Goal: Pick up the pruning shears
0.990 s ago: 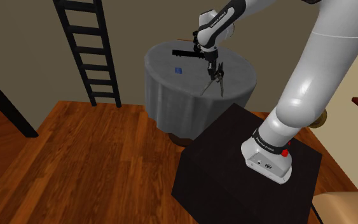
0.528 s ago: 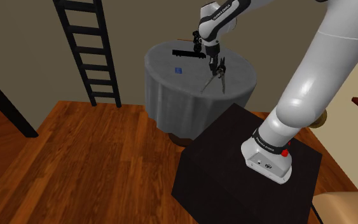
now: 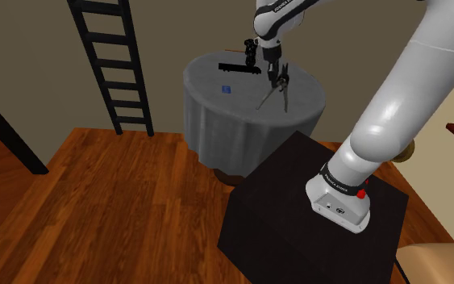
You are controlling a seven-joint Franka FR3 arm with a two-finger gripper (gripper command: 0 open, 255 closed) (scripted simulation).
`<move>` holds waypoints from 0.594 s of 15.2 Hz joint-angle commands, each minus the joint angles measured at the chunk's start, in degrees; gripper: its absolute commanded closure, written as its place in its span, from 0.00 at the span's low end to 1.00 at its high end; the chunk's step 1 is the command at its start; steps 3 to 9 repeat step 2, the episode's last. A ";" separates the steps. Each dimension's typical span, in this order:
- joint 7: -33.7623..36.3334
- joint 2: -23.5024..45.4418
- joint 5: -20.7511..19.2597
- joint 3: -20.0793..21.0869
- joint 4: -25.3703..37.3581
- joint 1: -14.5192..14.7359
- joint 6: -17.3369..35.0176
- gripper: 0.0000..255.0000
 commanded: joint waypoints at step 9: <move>-0.12 -0.60 -0.11 -0.02 0.23 0.01 -0.82 1.00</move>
